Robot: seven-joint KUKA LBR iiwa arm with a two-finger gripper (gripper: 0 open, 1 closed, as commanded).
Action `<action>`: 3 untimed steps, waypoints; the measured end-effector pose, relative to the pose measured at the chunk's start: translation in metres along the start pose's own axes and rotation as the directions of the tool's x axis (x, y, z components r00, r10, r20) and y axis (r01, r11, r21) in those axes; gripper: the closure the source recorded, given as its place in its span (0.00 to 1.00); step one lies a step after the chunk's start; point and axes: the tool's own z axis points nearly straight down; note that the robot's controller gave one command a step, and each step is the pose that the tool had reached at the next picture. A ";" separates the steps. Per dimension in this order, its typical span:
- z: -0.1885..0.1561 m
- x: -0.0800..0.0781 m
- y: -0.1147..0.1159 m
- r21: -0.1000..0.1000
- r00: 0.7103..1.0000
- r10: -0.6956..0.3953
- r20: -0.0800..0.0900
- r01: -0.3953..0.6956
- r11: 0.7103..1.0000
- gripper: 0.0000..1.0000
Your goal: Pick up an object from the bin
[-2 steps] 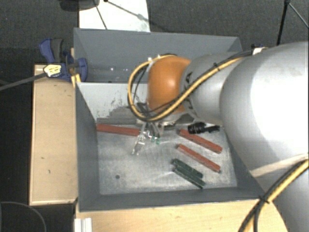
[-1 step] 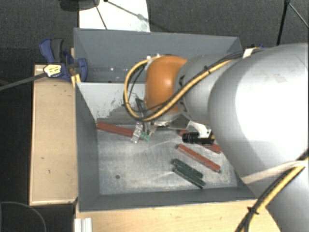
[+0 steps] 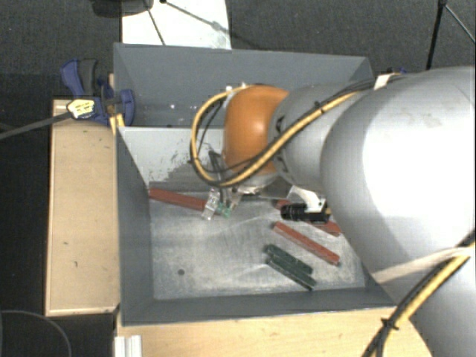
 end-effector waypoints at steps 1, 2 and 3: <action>-0.020 0.000 0.000 0.006 1.000 -0.001 -0.009 0.001 1.000 1.00; -0.004 0.000 0.000 0.011 1.000 -0.001 -0.013 0.001 1.000 1.00; -0.006 0.001 -0.001 0.011 1.000 0.000 -0.014 0.000 1.000 1.00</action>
Offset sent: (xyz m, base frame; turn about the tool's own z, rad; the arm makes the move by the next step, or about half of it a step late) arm -0.0002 0.0001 0.0039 -0.0001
